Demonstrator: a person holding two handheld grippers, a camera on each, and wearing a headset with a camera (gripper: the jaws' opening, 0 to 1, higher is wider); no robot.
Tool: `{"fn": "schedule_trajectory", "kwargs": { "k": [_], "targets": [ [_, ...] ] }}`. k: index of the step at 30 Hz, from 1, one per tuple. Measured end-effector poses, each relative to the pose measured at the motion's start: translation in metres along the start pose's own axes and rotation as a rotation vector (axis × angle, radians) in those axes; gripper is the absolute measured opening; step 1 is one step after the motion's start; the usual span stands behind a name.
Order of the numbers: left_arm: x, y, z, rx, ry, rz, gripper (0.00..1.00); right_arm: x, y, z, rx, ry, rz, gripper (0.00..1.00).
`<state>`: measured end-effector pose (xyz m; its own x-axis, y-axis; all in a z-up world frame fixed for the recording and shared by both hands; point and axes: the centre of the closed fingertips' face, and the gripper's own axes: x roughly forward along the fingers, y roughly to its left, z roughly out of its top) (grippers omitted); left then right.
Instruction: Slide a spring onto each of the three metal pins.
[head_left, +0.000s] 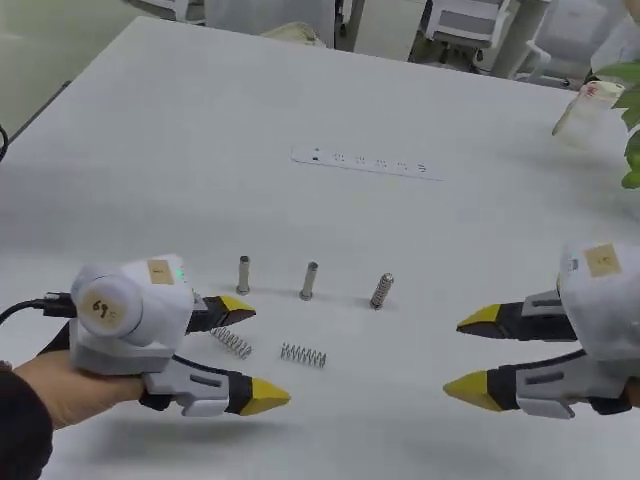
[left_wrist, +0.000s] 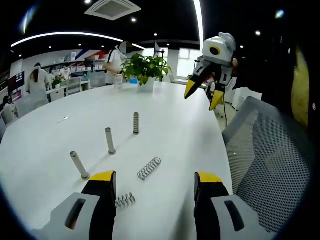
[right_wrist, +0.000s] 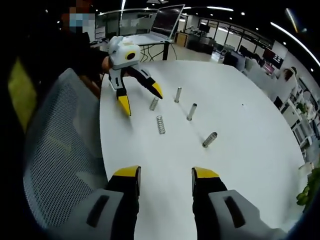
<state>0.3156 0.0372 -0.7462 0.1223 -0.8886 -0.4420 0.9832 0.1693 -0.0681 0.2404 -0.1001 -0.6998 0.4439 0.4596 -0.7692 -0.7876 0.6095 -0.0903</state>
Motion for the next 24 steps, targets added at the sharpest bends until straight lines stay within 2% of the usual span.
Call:
{"fn": "schedule_trajectory", "kwargs": {
  "k": [4,10,13,17,19,20,24],
  "targets": [
    [0.006,0.000,0.001,0.011,0.010,-0.013,0.57,-0.003,0.001,-0.009,0.054,-0.032,-0.013,0.46],
    [0.015,0.003,-0.001,0.022,0.031,-0.033,0.53,-0.010,0.002,-0.012,0.138,-0.103,-0.019,0.59],
    [0.018,0.004,-0.001,0.025,0.038,-0.039,0.51,-0.011,0.003,-0.013,0.167,-0.128,-0.033,0.74],
    [0.022,0.004,-0.004,0.034,0.048,-0.049,0.48,-0.013,0.005,-0.011,0.209,-0.173,-0.036,0.87],
    [0.023,0.004,-0.003,0.038,0.050,-0.055,0.46,-0.013,0.006,-0.003,0.239,-0.231,-0.034,0.96],
    [0.024,0.005,-0.004,0.041,0.052,-0.056,0.45,-0.014,0.006,-0.002,0.249,-0.239,-0.030,0.99],
    [0.029,0.007,-0.006,0.060,0.062,-0.064,0.38,-0.016,0.004,-0.002,0.246,-0.236,-0.041,0.98]
  ]
}}
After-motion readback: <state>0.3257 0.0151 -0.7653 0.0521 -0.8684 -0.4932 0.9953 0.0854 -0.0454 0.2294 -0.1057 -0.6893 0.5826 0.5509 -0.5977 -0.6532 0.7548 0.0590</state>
